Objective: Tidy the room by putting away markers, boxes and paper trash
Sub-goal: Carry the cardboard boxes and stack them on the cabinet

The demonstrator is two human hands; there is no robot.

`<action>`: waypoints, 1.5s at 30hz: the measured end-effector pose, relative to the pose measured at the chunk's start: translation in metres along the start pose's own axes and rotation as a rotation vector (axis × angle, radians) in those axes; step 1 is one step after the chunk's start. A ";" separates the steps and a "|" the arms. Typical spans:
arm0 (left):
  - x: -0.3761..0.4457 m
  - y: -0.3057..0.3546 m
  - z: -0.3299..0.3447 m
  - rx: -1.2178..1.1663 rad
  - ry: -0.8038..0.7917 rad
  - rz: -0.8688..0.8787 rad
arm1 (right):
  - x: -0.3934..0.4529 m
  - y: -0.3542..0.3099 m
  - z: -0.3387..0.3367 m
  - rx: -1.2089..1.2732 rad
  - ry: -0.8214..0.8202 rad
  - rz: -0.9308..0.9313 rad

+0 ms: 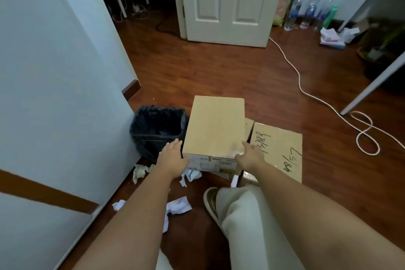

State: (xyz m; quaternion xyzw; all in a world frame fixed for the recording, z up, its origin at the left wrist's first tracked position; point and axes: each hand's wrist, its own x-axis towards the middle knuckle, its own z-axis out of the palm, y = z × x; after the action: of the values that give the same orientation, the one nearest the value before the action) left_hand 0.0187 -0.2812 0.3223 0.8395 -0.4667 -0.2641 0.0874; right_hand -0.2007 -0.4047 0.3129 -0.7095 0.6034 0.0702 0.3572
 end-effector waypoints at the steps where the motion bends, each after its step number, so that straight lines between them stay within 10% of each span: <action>1: 0.004 -0.003 0.006 0.008 -0.008 -0.005 | 0.006 0.000 0.001 0.009 -0.010 -0.003; 18: 0.064 0.000 0.058 -0.902 -0.105 -0.444 | 0.058 0.016 0.026 0.832 -0.072 0.302; 34: 0.062 0.076 -0.018 -1.082 0.033 -0.226 | 0.007 0.008 -0.042 1.654 0.287 0.291; 45: 0.013 0.117 -0.157 -1.292 0.331 0.122 | -0.047 -0.092 -0.154 1.785 0.279 -0.223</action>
State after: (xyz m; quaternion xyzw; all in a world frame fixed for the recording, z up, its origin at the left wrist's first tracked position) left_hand 0.0201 -0.3716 0.4965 0.6200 -0.2417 -0.3528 0.6578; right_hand -0.1808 -0.4561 0.4902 -0.2255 0.3990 -0.5447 0.7024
